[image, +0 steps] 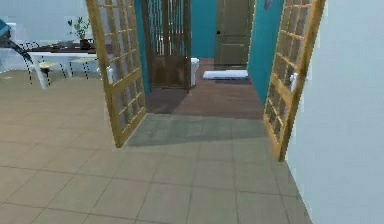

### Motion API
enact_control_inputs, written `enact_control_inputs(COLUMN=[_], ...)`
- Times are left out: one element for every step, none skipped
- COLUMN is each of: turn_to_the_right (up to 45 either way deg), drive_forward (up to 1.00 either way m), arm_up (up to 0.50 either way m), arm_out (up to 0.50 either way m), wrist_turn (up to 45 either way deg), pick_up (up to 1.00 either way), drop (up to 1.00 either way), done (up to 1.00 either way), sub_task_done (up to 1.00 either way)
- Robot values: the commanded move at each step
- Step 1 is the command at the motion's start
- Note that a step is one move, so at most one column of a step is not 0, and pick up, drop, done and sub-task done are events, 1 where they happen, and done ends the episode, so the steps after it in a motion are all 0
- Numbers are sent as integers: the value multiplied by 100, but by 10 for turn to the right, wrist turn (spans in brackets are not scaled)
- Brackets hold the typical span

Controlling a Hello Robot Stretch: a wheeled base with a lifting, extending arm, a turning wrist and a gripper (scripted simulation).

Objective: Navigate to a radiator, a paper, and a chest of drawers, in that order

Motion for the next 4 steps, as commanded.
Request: enact_control_inputs(turn_to_the_right=[60,0,30,0], drive_forward=[0,100,0,100], arm_up=[0,0,0,0], arm_out=[0,0,0,0], wrist_turn=[0,0,0,0], pick_up=[0,0,0,0], drop=[0,0,0,0], done=[0,0,0,0], sub_task_done=[0,0,0,0])
